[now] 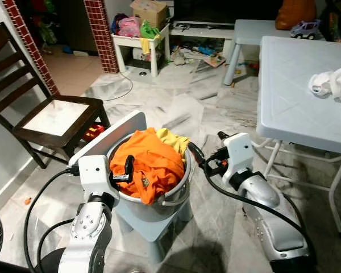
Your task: Hang hanger
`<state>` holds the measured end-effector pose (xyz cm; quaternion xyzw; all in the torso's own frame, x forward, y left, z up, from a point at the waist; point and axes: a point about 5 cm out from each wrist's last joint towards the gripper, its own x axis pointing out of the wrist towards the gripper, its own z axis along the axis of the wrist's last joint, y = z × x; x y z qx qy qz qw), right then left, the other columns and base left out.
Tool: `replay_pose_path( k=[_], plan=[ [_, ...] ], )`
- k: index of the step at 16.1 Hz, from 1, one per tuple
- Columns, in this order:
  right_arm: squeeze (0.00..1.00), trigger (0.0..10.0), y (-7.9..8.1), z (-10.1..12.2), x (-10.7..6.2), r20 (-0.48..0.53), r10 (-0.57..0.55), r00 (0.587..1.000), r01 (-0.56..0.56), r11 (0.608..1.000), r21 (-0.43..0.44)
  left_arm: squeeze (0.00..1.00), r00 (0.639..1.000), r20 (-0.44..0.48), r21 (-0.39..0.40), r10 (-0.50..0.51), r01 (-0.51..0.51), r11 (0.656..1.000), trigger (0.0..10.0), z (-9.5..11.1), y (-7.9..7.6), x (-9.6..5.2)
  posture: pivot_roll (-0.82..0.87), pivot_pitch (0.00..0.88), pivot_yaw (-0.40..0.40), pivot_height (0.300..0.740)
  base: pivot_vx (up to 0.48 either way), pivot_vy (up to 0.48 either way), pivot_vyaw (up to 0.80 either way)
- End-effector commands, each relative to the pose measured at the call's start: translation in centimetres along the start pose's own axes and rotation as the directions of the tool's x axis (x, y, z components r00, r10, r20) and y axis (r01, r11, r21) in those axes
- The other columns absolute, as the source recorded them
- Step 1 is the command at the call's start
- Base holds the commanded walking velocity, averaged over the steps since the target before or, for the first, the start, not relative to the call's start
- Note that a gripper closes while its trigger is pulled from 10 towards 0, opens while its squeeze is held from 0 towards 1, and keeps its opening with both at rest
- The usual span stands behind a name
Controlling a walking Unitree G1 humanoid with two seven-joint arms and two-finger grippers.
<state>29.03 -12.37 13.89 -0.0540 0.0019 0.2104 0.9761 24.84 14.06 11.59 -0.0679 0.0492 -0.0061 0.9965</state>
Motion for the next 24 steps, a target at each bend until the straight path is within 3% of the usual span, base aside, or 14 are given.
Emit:
replay_pose_path(
  k=[1, 11, 13, 15, 19, 24],
  plan=[
    [0.0, 10.0, -0.1, 0.2, -0.2, 0.001, -0.004, 1.0, 0.004, 1.0, -0.002, 0.0, 1.0, -0.007, -0.006, 0.004, -0.004, 1.0, 10.0, 0.0, 0.2, 0.0, -0.06, 0.077, 0.021, 0.74, 0.0, 0.0, 0.0],
    [0.0, 10.0, 0.3, 0.0, -0.3, -0.005, 0.011, 1.0, -0.011, 1.0, -0.011, 0.0, 1.0, -0.012, -0.006, 0.019, -0.019, 1.0, 10.0, 0.0, 0.5, -0.1, -0.06, 0.083, 0.023, 0.74, 0.0, -0.441, 0.0],
    [0.0, 10.0, 0.4, 0.0, -0.4, -0.008, 0.014, 1.0, -0.014, 1.0, -0.012, 0.0, 0.998, 0.008, 0.01, 0.061, -0.061, 0.998, 10.0, 0.1, 0.9, -0.2, -0.06, 0.083, 0.023, 0.74, 0.0, 0.0, 0.0],
    [0.0, 10.0, 0.3, -0.1, -0.4, -0.01, 0.013, 1.0, -0.013, 1.0, -0.008, 0.0, 0.991, 0.009, -0.025, 0.13, -0.13, 0.991, 10.0, 0.1, 2.0, -0.4, -0.06, 0.082, 0.024, 0.74, 0.0, 0.0, 0.0],
    [0.0, 10.0, 0.5, -0.1, -0.3, -0.008, 0.02, 1.0, -0.02, 1.0, -0.008, 0.0, 0.989, 0.011, -0.027, 0.144, -0.144, 0.989, 10.0, 0.2, 2.4, -0.5, -0.05, 0.078, 0.024, 0.74, 0.0, 0.0, 0.0],
    [0.0, 10.0, 0.7, -0.1, -0.2, -0.004, 0.027, 1.0, -0.028, 1.0, -0.013, 0.0, 0.985, 0.007, 0.003, 0.174, -0.174, 0.985, 10.0, 0.0, 2.7, -0.7, -0.05, 0.074, 0.031, 0.74, 0.0, 0.0, 0.73]
  ],
)
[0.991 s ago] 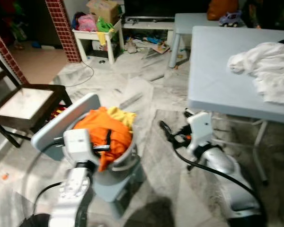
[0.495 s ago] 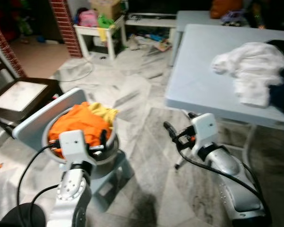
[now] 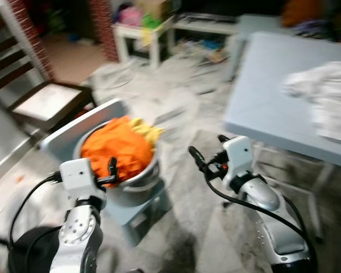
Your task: Hang hanger
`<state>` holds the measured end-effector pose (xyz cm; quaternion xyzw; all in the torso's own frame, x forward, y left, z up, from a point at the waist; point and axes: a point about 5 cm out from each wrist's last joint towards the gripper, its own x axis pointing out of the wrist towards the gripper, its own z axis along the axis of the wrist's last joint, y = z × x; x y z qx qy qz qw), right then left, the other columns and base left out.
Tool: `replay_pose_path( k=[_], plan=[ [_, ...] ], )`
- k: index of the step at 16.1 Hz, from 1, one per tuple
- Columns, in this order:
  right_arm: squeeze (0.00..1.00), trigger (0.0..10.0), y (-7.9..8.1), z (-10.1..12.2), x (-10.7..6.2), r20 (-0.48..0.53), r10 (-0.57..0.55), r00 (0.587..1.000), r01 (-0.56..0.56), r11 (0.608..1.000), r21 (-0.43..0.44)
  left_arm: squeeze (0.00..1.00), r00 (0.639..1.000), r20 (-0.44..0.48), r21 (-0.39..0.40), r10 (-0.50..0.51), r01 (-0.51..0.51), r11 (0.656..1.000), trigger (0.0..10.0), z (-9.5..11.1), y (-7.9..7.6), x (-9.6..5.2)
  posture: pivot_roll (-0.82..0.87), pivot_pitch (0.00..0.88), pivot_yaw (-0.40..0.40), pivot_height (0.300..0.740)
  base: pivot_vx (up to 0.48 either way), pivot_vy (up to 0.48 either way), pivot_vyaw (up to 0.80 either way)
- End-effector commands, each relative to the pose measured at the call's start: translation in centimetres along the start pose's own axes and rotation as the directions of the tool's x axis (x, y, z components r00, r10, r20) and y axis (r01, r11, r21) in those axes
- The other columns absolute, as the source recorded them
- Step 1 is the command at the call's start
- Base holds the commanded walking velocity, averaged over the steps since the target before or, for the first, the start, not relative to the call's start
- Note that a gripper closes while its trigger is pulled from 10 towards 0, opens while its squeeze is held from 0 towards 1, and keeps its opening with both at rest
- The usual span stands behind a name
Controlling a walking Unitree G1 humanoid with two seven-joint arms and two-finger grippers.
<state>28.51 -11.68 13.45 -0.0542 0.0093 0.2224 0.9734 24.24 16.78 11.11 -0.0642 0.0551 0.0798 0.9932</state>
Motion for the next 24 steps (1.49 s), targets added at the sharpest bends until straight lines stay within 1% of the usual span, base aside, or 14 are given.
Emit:
replay_pose_path(
  k=[1, 2, 3, 5, 15, 19, 20, 24],
  plan=[
    [0.0, 10.0, -0.09, 0.27, -0.07, 0.01, 0.0, 1.0, 0.0, 1.0, -0.013, 0.0, 1.0, 0.005, -0.002, -0.006, 0.006, 1.0, 10.0, 0.13, -0.1, -0.09, -0.05, 0.074, 0.034, 0.74, 0.0, 0.0, 0.8],
    [0.0, 10.0, -0.14, 0.23, -0.12, 0.011, -0.009, 1.0, 0.009, 1.0, -0.001, 0.0, 1.0, 0.003, -0.018, -0.014, 0.014, 1.0, 10.0, 0.1, -0.15, -0.08, -0.05, 0.074, 0.034, 0.74, 0.0, 0.0, 0.8],
    [0.0, 10.0, -0.16, 0.21, -0.14, 0.01, -0.011, 1.0, 0.011, 1.0, 0.001, 0.0, 1.0, -0.002, -0.016, -0.014, 0.014, 1.0, 10.0, 0.04, -0.15, -0.08, -0.05, 0.074, 0.034, 0.74, 0.0, 0.0, 0.59],
    [0.0, 10.0, -0.14, 0.21, -0.14, 0.011, -0.01, 1.0, 0.01, 1.0, 0.001, 0.0, 1.0, 0.003, -0.025, -0.022, 0.022, 0.999, 10.0, 0.07, -0.24, -0.09, -0.05, 0.074, 0.034, 0.74, 0.122, 0.0, 0.0],
    [0.0, 10.0, -0.06, 0.26, -0.12, 0.009, -0.005, 1.0, 0.005, 1.0, -0.001, 0.0, 0.999, -0.002, -0.035, -0.035, 0.035, 0.999, 10.0, 0.02, -0.48, -0.14, -0.05, 0.084, 0.033, 0.74, 0.283, 0.0, 0.0],
    [0.0, 10.0, 0.03, 0.2, -0.1, 0.008, 0.0, 1.0, 0.0, 1.0, -0.003, 0.0, 1.0, -0.001, -0.026, -0.001, 0.001, 1.0, 10.0, 0.05, -0.29, -0.11, -0.05, 0.082, 0.032, 0.74, 0.0, 0.0, 0.0],
    [0.0, 10.0, 0.19, 0.25, -0.1, 0.013, 0.015, 1.0, -0.015, 1.0, -0.011, 0.0, 1.0, -0.008, -0.026, 0.021, -0.021, 0.999, 10.0, -0.01, -0.1, -0.04, -0.04, 0.08, 0.031, 0.74, 0.0, 0.0, 0.8],
    [0.0, 10.0, 0.24, 0.26, 0.07, 0.014, 0.013, 1.0, -0.013, 1.0, -0.012, 0.0, 1.0, -0.01, -0.021, 0.023, -0.023, 1.0, 10.0, 0.0, -0.04, 0.07, -0.04, 0.076, 0.03, 0.74, 0.0, 0.0, 0.8]
  ],
)
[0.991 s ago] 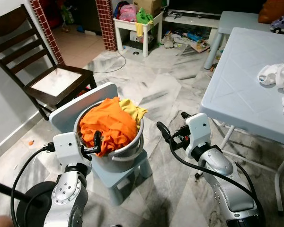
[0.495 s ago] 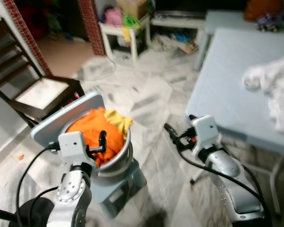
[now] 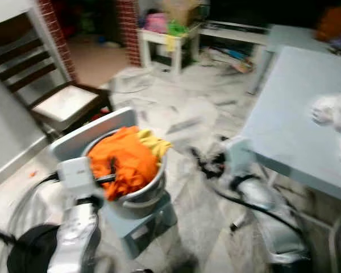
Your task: Hang hanger
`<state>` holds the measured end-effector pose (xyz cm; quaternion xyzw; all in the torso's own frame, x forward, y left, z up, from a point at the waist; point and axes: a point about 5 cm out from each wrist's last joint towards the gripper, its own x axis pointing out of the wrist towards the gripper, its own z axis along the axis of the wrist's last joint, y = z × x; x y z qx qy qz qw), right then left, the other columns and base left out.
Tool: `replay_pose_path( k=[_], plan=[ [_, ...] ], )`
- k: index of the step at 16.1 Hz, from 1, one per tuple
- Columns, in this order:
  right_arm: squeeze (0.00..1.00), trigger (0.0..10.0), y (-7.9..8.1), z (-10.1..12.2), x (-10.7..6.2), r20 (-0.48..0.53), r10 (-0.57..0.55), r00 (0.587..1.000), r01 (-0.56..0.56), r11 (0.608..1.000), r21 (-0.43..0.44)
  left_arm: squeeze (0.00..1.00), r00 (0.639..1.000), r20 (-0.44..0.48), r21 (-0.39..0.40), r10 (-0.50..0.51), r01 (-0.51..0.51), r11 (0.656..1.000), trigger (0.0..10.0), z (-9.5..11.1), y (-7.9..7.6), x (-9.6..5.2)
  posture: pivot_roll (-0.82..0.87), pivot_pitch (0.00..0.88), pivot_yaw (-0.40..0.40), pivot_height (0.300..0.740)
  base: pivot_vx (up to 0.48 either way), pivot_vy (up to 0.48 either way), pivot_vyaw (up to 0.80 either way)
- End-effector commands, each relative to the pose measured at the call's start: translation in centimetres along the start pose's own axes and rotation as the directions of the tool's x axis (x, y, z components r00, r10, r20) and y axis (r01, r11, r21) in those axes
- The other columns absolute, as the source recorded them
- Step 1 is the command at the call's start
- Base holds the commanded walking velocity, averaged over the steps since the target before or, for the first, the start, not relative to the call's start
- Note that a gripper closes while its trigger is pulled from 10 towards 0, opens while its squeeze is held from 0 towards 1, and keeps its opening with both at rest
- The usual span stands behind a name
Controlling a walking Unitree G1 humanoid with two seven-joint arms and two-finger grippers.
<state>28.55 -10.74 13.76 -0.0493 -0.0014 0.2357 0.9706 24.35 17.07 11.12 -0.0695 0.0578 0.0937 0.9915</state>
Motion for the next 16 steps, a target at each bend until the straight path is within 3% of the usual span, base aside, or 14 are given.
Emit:
replay_pose_path(
  k=[1, 5, 9, 12, 15, 16],
  plan=[
    [0.0, 10.0, -0.5, -0.1, -0.3, -0.011, -0.014, 1.0, 0.013, 1.0, -0.015, 0.0, 1.0, -0.008, 0.012, 0.006, -0.006, 1.0, 10.0, 0.0, -0.2, -0.1, -0.04, 0.076, 0.029, 0.74, 0.0, 0.0, 0.8],
    [0.0, 10.0, -0.6, -0.1, -0.1, -0.011, -0.007, 1.0, 0.007, 1.0, -0.011, 0.0, 0.987, -0.087, 0.054, -0.135, 0.14, 0.989, 10.0, -1.0, 0.0, -1.0, -0.03, 0.076, 0.015, 0.74, 0.0, 0.0, 0.78],
    [0.0, 10.0, -0.7, 0.0, -0.1, -0.008, -0.023, 1.0, 0.023, 1.0, -0.001, 0.0, 0.984, -0.058, 0.029, -0.17, 0.172, 0.985, 10.0, -0.4, -0.9, -0.1, -0.04, 0.074, 0.021, 0.74, 0.0, 0.0, 0.11],
    [0.0, 10.0, -0.9, -0.1, -0.5, -0.015, -0.028, 0.999, 0.028, 1.0, -0.006, 0.0, 0.983, -0.096, -0.027, -0.155, 0.153, 0.988, 10.0, -1.1, -1.5, -0.2, -0.05, 0.08, 0.02, 0.74, 0.0, 0.0, 0.0],
    [0.0, 10.0, -1.1, -0.1, -0.4, -0.016, -0.047, 0.999, 0.047, 0.999, -0.014, 0.0, 0.966, -0.206, -0.098, -0.155, 0.137, 0.986, 10.0, -2.5, -1.7, 0.2, -0.05, 0.083, 0.016, 0.74, 0.0, 0.0, 0.0],
    [0.0, 10.0, -1.3, 0.1, -0.4, -0.013, -0.056, 0.998, 0.056, 0.998, -0.014, 0.0, 0.955, -0.255, -0.179, -0.152, 0.108, 0.978, 10.0, -3.1, -1.7, 0.6, -0.06, 0.09, 0.013, 0.74, 0.0, 0.0, 0.0]
  ],
)
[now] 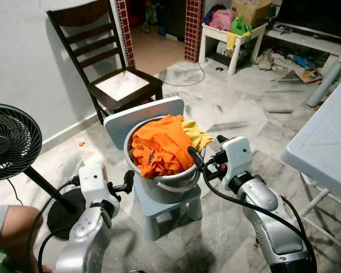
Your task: Hang hanger
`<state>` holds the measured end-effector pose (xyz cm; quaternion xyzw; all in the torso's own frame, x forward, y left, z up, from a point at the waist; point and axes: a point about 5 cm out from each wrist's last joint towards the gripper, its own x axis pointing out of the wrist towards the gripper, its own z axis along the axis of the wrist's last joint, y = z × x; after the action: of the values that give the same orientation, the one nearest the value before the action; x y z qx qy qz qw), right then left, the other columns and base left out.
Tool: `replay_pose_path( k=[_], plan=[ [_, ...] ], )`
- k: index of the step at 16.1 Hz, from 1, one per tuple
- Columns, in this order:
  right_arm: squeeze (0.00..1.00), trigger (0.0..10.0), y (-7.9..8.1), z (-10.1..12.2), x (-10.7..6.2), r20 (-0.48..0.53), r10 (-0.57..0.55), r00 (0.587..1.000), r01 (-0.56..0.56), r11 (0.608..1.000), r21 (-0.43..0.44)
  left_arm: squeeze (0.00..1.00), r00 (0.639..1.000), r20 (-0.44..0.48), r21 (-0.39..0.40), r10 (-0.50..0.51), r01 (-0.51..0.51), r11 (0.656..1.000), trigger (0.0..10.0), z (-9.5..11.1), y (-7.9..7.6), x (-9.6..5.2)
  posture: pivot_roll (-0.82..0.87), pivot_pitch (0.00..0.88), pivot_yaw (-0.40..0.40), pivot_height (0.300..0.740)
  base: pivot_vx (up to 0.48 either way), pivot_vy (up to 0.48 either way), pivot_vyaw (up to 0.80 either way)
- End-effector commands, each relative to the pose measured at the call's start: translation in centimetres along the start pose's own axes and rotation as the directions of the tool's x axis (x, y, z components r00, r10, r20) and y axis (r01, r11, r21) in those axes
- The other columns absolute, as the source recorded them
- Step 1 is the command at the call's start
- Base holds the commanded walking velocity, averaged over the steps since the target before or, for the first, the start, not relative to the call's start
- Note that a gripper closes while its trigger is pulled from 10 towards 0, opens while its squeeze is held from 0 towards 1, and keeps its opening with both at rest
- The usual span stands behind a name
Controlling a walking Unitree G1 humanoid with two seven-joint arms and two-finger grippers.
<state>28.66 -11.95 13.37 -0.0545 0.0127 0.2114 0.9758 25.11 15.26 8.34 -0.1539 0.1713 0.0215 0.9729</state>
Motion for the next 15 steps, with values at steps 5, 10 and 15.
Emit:
replay_pose_path(
  k=[5, 10, 15],
  plan=[
    [0.0, 10.0, -0.9, 1.7, -1.3, 0.022, -0.031, 0.999, 0.031, 0.999, -0.024, 0.0, 0.999, -0.036, -0.053, 0.031, -0.033, 0.998, 10.0, 0.2, 0.7, 2.2, -0.11, 0.132, -0.004, 0.74, 0.0, 0.0, 0.0],
    [0.0, 10.0, -1.0, 3.7, -2.2, 0.045, -0.036, 0.998, 0.038, 0.998, -0.041, 0.0, 1.0, -0.01, -0.114, -0.003, 0.002, 0.993, 10.0, 0.6, -0.6, 3.5, -0.17, 0.188, -0.017, 0.74, 0.0, 0.0, 0.0],
    [0.0, 10.0, -0.7, 3.6, -4.0, -0.01, -0.03, 1.0, 0.029, 0.999, -0.041, 0.0, 0.999, -0.034, -0.166, 0.013, -0.018, 0.986, 10.0, -0.4, -1.5, 3.9, -0.19, 0.254, -0.054, 0.74, 0.0, 0.0, 0.0]
  ],
)
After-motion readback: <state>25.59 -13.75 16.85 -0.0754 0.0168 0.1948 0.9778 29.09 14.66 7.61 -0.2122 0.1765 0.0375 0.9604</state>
